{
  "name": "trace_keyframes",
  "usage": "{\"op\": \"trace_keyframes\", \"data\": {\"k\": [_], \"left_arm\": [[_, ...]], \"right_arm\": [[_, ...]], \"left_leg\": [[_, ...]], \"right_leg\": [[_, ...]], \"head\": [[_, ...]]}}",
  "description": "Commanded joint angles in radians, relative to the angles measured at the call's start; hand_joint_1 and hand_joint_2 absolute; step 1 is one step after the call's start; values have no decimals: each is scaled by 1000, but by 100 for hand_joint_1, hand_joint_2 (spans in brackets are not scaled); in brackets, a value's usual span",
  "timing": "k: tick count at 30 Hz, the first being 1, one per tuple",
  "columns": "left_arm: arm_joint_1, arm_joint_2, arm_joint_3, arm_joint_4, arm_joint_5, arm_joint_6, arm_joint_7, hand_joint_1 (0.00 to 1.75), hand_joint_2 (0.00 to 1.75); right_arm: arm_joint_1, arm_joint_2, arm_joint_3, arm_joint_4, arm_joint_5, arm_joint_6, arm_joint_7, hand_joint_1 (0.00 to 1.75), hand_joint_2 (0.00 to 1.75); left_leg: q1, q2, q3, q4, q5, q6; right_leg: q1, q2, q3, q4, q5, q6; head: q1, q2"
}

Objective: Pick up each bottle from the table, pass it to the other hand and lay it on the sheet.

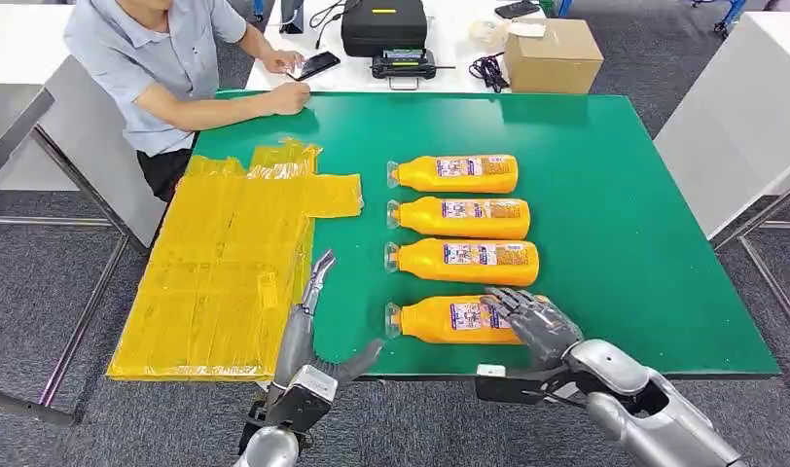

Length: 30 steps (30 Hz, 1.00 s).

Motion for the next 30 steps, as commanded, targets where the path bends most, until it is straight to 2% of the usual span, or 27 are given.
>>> {"op": "trace_keyframes", "data": {"k": [1,10,11,30], "left_arm": [[-38,18,-22,74,11,-1,6,0,175],[-38,18,-22,72,10,0,5,0,175],[-37,19,-23,68,10,-1,5,0,175],[-37,28,-54,37,-9,-9,25,0,175]], "right_arm": [[16,49,-12,50,11,-28,17,0,175],[17,54,-17,57,13,-33,20,0,175],[14,56,-20,61,13,-33,20,0,175],[4,154,-119,182,110,-118,50,0,175]], "left_leg": [[2,0,4,-1,-1,-2],[2,2,6,-1,-3,-4],[1,1,3,-1,-1,-2],[1,1,3,-1,-1,-2]], "right_leg": [[2,0,4,-1,-1,-3],[3,1,6,-1,-2,-4],[1,0,3,-1,-1,-2],[2,1,3,-1,0,-2]], "head": [[0,0],[0,0],[0,0],[0,0]]}}
